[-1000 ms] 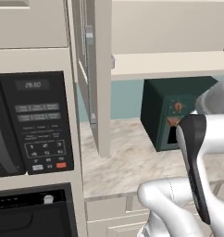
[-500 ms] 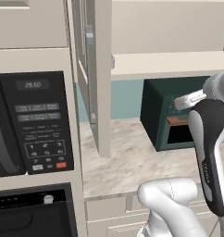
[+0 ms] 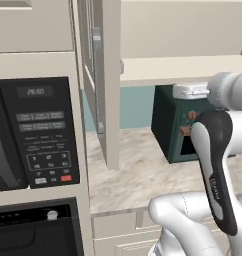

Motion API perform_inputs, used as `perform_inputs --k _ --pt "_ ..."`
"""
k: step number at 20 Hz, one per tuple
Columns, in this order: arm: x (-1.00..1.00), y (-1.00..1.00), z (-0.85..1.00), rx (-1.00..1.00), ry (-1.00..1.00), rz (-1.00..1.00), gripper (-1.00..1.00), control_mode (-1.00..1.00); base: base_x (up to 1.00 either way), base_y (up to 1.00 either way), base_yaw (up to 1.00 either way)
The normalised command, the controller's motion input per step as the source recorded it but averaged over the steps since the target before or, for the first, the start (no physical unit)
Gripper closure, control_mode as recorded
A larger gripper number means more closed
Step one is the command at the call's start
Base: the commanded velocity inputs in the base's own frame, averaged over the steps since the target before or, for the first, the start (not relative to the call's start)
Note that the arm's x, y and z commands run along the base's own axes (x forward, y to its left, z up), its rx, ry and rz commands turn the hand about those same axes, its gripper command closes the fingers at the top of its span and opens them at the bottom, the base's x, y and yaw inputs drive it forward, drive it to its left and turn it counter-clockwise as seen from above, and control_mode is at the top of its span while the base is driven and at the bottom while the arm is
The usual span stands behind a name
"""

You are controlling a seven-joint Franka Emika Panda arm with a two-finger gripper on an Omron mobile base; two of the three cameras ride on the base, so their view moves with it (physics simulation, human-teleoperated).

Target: Retrieve the tupperware and aluminum foil from the cabinet and place them on the dining counter near the plate with squash and garlic to prepare for storing leftovers.

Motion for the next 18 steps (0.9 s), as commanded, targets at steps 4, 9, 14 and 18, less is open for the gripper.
perform_inputs --k 4,9,14,18 --pt "0.33 0.41 0.72 0.12 -0.02 0.00 -1.00 -1.00 0.00 0.00 0.00" --pt "0.31 0.19 0.73 0.08 0.09 0.00 -1.00 -1.00 0.00 0.00 0.00" --pt "0.34 0.01 0.01 0.00 0.03 0.00 -1.00 -1.00 0.00 0.00 0.00" --pt "0.55 0.06 -0.32 0.00 0.00 0.00 -1.00 -1.00 0.00 0.00 0.00"
